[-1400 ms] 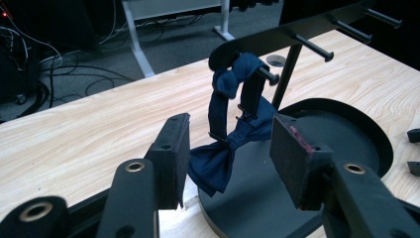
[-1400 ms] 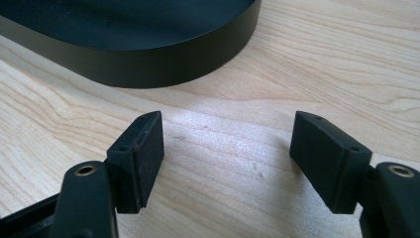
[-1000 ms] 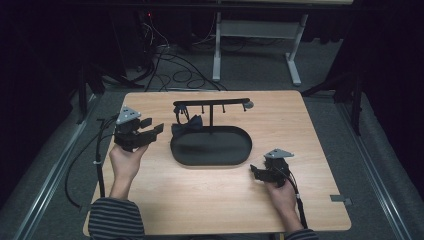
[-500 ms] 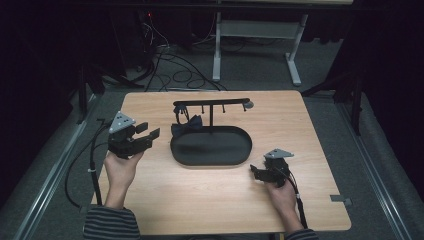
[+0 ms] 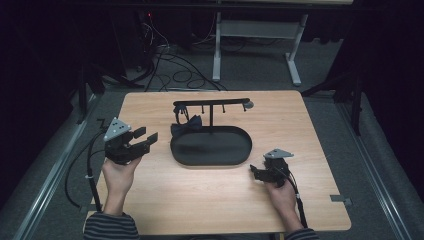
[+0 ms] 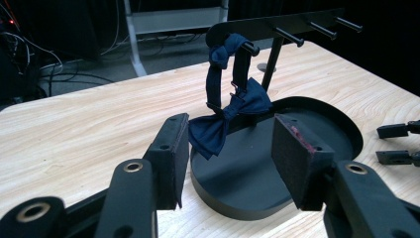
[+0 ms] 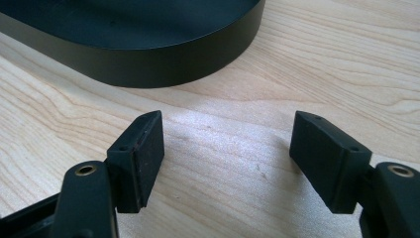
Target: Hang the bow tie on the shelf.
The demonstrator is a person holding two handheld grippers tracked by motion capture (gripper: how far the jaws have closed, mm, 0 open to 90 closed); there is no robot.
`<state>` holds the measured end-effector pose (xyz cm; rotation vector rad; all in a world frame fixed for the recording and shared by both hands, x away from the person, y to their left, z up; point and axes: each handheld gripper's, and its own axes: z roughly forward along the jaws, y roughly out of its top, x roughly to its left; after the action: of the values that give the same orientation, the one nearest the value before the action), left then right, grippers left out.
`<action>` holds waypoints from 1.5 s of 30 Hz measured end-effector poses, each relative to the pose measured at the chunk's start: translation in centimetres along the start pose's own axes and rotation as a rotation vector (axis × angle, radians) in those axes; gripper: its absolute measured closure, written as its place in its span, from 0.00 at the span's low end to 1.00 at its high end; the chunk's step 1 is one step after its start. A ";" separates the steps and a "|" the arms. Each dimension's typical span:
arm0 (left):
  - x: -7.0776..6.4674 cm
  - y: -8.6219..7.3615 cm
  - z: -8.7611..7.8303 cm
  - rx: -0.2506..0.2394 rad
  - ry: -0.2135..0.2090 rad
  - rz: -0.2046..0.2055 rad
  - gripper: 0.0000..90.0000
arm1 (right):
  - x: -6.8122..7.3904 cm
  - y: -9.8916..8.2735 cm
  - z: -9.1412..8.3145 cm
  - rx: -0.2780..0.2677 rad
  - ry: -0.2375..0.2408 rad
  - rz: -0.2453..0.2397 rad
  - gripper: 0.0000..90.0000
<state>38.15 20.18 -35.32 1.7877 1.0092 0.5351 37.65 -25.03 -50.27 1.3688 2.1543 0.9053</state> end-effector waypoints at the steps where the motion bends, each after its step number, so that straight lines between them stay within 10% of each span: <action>1: 0.0 -0.2 0.0 0.000 -0.003 -0.005 0.55 | 0.0 0.0 0.0 0.000 0.000 0.000 0.34; 45: -0.3 -4.8 -0.3 0.017 -0.018 -0.068 0.54 | 0.0 0.0 0.0 0.000 0.000 -0.003 0.34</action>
<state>35.84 20.95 -39.51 1.7637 1.0611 0.4691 37.62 -24.99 -50.28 1.3645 2.1560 0.9045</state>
